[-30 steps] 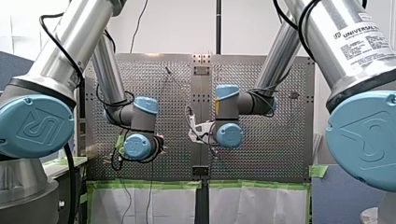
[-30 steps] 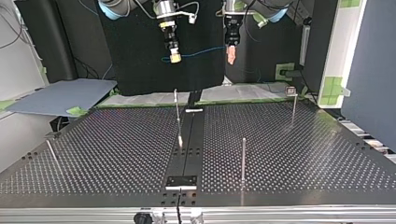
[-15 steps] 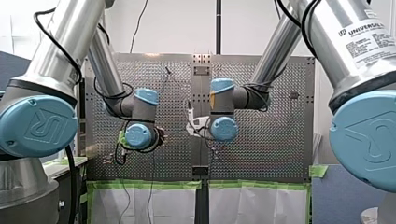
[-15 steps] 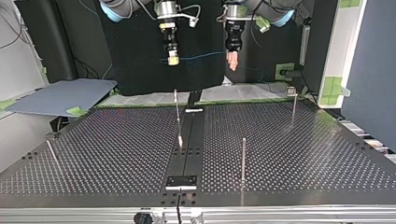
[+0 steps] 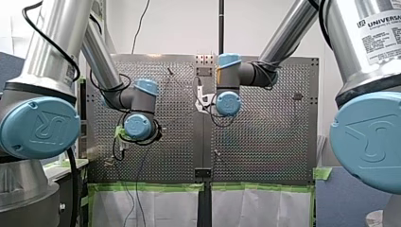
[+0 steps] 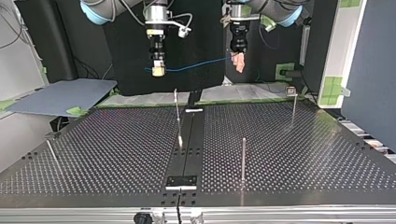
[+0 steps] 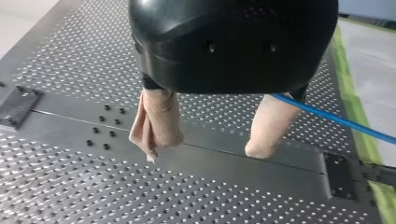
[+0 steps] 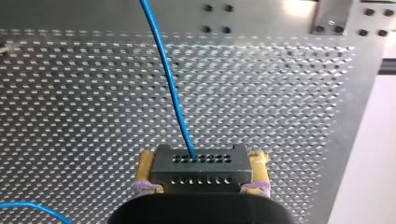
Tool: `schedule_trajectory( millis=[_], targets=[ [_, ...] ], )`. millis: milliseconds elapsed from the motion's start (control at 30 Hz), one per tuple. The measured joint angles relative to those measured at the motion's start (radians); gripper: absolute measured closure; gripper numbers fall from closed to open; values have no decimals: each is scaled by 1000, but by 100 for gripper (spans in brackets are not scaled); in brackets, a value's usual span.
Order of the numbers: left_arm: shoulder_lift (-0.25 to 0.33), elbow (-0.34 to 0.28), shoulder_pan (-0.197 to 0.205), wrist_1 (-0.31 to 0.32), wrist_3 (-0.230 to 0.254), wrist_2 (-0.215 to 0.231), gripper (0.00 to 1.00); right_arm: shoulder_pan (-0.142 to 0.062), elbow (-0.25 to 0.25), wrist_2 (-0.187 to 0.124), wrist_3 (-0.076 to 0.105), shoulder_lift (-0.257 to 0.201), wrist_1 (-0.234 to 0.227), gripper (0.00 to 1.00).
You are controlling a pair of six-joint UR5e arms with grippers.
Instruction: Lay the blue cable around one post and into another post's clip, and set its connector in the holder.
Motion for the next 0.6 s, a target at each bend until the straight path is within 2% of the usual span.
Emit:
schedule_trajectory(
  millis=[233, 467, 600],
  targets=[
    [71, 45, 5, -71, -34, 6, 0, -9, -61, -27, -4, -15, 73, 100],
    [146, 107, 7, -146, -76, 52, 0, -15, -83, -37, -12, -55, 129, 100],
    [188, 147, 13, -188, -85, 43, 0, -18, -89, -40, -20, -83, 149, 100]
  ],
)
